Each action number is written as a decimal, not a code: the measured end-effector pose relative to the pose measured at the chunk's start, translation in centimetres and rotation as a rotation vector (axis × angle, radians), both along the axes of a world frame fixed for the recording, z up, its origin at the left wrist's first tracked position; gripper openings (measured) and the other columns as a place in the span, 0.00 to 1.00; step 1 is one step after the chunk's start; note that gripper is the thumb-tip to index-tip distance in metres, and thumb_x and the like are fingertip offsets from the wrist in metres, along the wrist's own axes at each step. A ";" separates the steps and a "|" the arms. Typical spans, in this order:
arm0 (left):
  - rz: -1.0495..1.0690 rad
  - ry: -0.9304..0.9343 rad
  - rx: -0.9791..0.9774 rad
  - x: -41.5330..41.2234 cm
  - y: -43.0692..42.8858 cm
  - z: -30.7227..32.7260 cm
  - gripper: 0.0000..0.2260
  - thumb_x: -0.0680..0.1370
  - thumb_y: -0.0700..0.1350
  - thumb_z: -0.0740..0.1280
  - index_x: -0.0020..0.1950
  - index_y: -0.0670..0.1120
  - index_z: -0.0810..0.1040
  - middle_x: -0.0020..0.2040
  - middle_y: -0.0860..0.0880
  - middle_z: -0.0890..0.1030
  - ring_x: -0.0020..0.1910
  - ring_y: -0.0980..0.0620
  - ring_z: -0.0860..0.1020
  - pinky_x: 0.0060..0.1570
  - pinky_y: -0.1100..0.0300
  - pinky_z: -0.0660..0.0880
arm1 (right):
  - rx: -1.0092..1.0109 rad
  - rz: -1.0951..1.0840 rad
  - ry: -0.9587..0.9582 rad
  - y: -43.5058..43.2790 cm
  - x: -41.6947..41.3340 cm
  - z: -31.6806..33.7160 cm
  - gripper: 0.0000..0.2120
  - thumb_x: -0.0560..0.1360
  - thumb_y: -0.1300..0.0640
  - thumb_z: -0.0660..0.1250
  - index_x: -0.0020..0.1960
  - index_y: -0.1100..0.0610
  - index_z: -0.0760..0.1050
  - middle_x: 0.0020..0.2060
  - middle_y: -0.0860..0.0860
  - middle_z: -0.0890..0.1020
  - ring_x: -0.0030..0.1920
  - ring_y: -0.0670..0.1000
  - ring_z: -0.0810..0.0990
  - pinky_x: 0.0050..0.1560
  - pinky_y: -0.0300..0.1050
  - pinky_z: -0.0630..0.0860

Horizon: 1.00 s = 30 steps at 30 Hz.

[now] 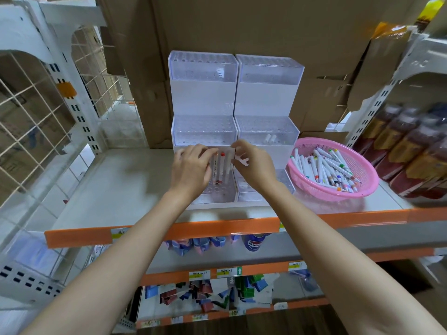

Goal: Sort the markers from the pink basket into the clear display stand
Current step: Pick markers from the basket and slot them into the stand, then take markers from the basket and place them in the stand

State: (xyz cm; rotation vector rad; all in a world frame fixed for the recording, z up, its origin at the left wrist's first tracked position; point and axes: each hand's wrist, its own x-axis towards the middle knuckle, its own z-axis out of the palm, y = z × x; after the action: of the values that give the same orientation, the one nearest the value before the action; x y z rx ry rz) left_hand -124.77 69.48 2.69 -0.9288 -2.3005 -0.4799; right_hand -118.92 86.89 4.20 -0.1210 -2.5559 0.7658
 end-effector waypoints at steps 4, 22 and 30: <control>-0.040 0.008 -0.019 0.9 0.6 0.6 0.18 0.69 0.39 0.70 0.58 0.46 0.79 0.51 0.48 0.80 0.50 0.46 0.78 0.51 0.52 0.71 | 0.106 -0.020 -0.063 0.7 1.5 0.0 0.20 0.76 0.56 0.68 0.66 0.51 0.72 0.58 0.50 0.78 0.59 0.53 0.75 0.47 0.45 0.72; -0.316 -0.139 -0.173 8.0 17.2 -0.3 0.20 0.71 0.45 0.69 0.62 0.44 0.77 0.55 0.42 0.80 0.53 0.41 0.78 0.53 0.50 0.74 | 0.318 -0.278 -0.266 14.1 10.7 -0.6 0.24 0.77 0.48 0.65 0.71 0.51 0.69 0.64 0.53 0.76 0.63 0.57 0.74 0.55 0.51 0.73; -0.212 -0.237 -0.369 8.0 26.0 0.2 0.17 0.79 0.49 0.57 0.66 0.46 0.72 0.61 0.45 0.76 0.59 0.44 0.73 0.53 0.51 0.69 | 0.292 -0.288 -0.357 21.6 11.2 -0.3 0.21 0.79 0.50 0.62 0.71 0.51 0.68 0.69 0.53 0.72 0.68 0.56 0.70 0.57 0.50 0.71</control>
State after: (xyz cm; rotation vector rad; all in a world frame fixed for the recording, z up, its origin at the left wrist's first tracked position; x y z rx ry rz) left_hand -116.72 95.46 2.86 -1.3673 -2.5705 -0.2646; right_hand -107.72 108.53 3.89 -0.5603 -2.8604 0.2755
